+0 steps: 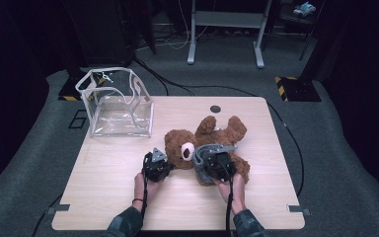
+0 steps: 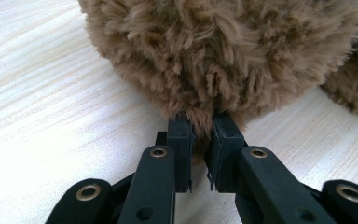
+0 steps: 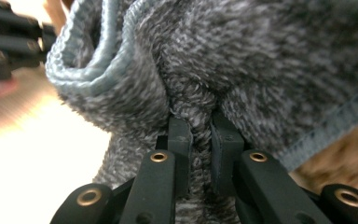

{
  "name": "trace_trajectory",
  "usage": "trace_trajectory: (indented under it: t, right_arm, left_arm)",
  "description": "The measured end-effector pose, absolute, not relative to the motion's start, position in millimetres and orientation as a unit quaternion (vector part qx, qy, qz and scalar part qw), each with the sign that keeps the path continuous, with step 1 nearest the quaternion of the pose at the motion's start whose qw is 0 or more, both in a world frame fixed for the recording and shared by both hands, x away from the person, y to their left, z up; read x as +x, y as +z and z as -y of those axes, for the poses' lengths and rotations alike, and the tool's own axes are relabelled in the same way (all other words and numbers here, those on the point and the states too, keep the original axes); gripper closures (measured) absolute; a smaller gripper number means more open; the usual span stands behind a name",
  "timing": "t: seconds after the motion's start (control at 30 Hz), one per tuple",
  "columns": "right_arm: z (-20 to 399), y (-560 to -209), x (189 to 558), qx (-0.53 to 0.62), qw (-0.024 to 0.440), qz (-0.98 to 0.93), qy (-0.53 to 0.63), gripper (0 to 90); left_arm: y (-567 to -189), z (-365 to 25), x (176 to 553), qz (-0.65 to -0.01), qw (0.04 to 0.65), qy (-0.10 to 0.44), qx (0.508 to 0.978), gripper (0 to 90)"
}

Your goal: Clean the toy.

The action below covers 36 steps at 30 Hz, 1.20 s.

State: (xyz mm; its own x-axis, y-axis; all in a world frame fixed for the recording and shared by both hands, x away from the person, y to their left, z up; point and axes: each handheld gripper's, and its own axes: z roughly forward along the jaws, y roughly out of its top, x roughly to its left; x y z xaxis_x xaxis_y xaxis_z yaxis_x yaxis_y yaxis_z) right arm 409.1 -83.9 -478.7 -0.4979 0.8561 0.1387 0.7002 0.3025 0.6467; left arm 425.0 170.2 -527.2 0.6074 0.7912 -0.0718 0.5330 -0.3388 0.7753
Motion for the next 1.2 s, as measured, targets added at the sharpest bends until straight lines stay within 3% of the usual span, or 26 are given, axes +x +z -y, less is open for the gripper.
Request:
trace_trajectory:
  t: [0.13, 0.37, 0.67, 0.77, 0.97, 1.1, 1.2]
  right_arm:
    - [85.4, -473.2, 404.8, 0.484, 0.092, -0.807, 0.325, 81.2]
    - [87.7, -440.9, 409.8, 0.471, 0.148, -0.783, 0.379, 80.7]
    - [76.0, -481.1, 412.8, 0.483, 0.124, -0.797, 0.342, 81.1]
    - [77.1, -465.6, 413.2, 0.479, 0.132, -0.793, 0.354, 80.8]
    - [78.2, -412.6, 418.6, 0.46, 0.205, -0.761, 0.408, 80.9]
    - [76.8, -410.8, 443.5, 0.484, 0.21, -0.759, 0.382, 81.0]
    - [75.3, -426.4, 457.5, 0.496, 0.194, -0.762, 0.367, 81.3]
  left_arm:
    - [-527.1, -170.2, 425.0, -0.412, 0.4, 0.161, 0.802, 80.4]
    - [-527.0, -170.2, 424.9, -0.412, 0.399, 0.161, 0.803, 80.4]
    - [-527.2, -170.2, 424.9, -0.412, 0.4, 0.161, 0.802, 80.2]
    - [-527.3, -170.8, 425.4, -0.413, 0.404, 0.158, 0.801, 79.8]
    - [-527.3, -171.2, 425.7, -0.412, 0.405, 0.156, 0.801, 78.5]
    - [-527.1, -172.1, 425.9, -0.413, 0.405, 0.155, 0.801, 71.8]
    - [-527.1, -173.5, 426.0, -0.419, 0.411, 0.154, 0.795, 56.2]
